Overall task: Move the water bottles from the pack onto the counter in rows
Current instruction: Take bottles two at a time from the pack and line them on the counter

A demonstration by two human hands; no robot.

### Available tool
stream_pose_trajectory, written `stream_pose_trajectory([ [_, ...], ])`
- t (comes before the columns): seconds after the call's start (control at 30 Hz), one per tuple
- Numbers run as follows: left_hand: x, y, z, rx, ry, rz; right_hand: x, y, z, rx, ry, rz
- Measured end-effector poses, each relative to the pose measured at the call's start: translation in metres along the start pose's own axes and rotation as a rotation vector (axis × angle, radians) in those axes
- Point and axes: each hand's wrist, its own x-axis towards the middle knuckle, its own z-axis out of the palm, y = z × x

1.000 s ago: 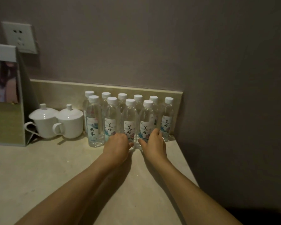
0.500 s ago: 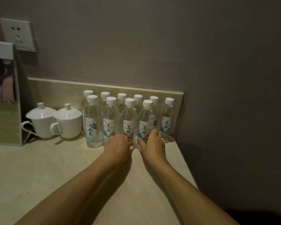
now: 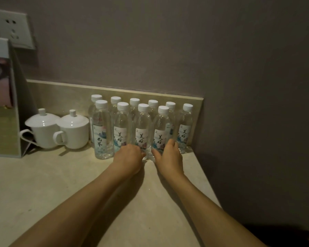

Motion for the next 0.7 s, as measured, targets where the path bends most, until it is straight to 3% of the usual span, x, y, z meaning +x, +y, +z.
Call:
stream_pose_trajectory([
  [0.37,-0.004,0.000,0.000,-0.070,0.039,-0.012,-0.001,-0.006,0.002,-0.004,0.008,0.030],
  [0.7,-0.014,-0.010,0.006,-0.187,0.236,0.009,-0.008,-0.007,0.003,0.126,0.031,0.129],
])
